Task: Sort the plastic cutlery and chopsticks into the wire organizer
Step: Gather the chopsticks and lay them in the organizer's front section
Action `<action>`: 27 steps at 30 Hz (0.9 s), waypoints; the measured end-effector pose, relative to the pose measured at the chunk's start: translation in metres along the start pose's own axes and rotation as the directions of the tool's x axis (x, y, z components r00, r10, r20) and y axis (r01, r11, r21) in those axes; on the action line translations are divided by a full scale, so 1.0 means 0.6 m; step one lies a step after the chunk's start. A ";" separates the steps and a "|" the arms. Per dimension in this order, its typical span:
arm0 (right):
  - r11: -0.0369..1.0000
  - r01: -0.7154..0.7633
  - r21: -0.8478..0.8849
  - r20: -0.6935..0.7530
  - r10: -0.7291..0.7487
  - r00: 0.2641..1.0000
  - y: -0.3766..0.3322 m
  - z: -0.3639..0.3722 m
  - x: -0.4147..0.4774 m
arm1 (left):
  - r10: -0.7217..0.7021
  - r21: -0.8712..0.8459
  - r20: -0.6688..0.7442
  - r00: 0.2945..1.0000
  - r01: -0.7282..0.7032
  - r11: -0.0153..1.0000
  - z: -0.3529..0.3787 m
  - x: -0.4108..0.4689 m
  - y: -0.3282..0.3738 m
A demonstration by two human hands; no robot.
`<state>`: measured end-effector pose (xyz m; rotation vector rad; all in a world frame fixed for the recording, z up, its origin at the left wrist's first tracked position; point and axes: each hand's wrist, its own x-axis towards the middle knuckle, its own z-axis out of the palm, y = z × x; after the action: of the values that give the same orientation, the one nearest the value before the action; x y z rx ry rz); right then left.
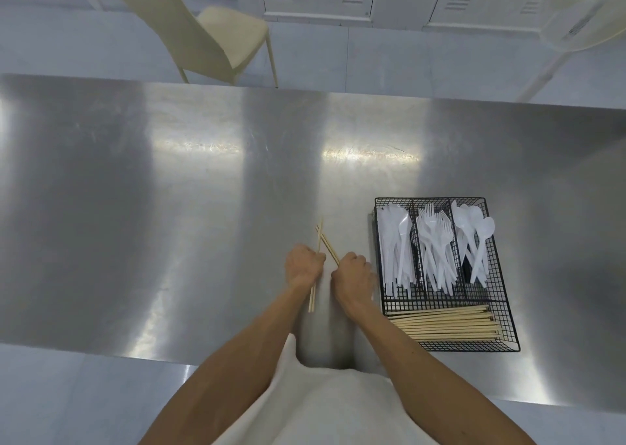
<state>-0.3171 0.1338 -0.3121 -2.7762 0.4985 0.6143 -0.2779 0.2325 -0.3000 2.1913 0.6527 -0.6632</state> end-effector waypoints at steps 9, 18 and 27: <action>0.994 0.086 -0.062 -0.015 -0.087 0.996 -0.007 0.008 -0.005 | -0.058 -0.603 0.326 0.944 0.255 0.756 -0.043 -0.010 -0.041; 0.994 0.109 -0.030 0.078 -0.106 0.991 0.000 -0.007 -0.031 | 0.032 -0.701 0.382 0.924 0.267 0.661 -0.069 -0.030 -0.070; 0.598 -0.301 0.743 0.399 -0.033 0.916 0.047 -0.093 -0.076 | 0.177 -0.603 0.388 0.904 0.104 0.791 -0.097 -0.040 -0.055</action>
<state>-0.3467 0.1028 -0.2474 -1.7149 0.6916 0.7088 -0.3016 0.2910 -0.2668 1.3833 0.4942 -0.7519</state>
